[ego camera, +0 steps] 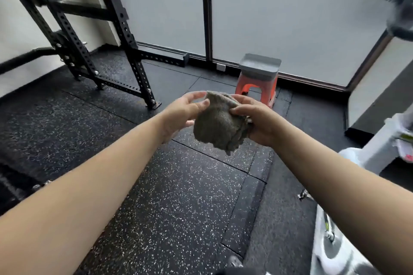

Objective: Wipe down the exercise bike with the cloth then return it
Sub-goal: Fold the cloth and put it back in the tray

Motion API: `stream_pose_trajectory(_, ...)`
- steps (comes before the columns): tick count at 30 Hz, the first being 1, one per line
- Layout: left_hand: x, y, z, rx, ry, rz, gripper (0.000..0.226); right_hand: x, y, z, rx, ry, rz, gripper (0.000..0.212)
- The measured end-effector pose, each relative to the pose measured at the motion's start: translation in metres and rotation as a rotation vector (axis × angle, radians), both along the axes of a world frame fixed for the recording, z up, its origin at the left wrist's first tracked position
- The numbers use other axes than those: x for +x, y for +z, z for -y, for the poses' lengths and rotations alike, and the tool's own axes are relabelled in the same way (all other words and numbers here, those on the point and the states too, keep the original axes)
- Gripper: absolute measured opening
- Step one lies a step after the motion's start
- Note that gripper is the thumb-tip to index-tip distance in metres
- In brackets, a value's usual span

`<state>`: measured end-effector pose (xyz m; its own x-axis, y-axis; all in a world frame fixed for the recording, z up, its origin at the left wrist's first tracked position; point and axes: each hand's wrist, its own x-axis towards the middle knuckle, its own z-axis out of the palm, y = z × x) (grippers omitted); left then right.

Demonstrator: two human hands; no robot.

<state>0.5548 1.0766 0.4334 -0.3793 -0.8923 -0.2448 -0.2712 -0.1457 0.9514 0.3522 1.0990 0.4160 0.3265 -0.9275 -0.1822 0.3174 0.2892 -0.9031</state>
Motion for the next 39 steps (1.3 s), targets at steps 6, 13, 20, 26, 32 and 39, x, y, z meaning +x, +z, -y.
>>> stream_pose_trajectory(6,-0.041,0.015,0.088,-0.125,-0.094,-0.109,0.060,-0.040,-0.005,0.092,0.052,-0.285,0.081,0.046)
stream_pose_trajectory(13,-0.087,0.032,0.198,-0.088,-0.061,-0.258,0.055,-0.074,-0.006,0.187,0.103,-0.266,0.070,0.081)
stream_pose_trajectory(20,-0.118,0.023,0.320,0.019,-0.006,-0.384,0.060,-0.092,-0.013,0.289,0.089,-0.275,-0.129,0.071)
stream_pose_trajectory(26,-0.145,0.007,0.438,-0.042,-0.079,-0.168,0.060,-0.132,-0.007,0.383,-0.027,-0.527,-0.162,0.063)
stream_pose_trajectory(32,-0.190,-0.004,0.544,-0.045,-0.295,-0.056,0.049,-0.171,-0.014,0.471,-0.070,-0.629,-0.439,0.042)
stream_pose_trajectory(39,-0.255,-0.047,0.660,-0.325,-0.417,0.197,0.064,-0.234,-0.049,0.568,-0.044,-0.667,-0.713,0.057)
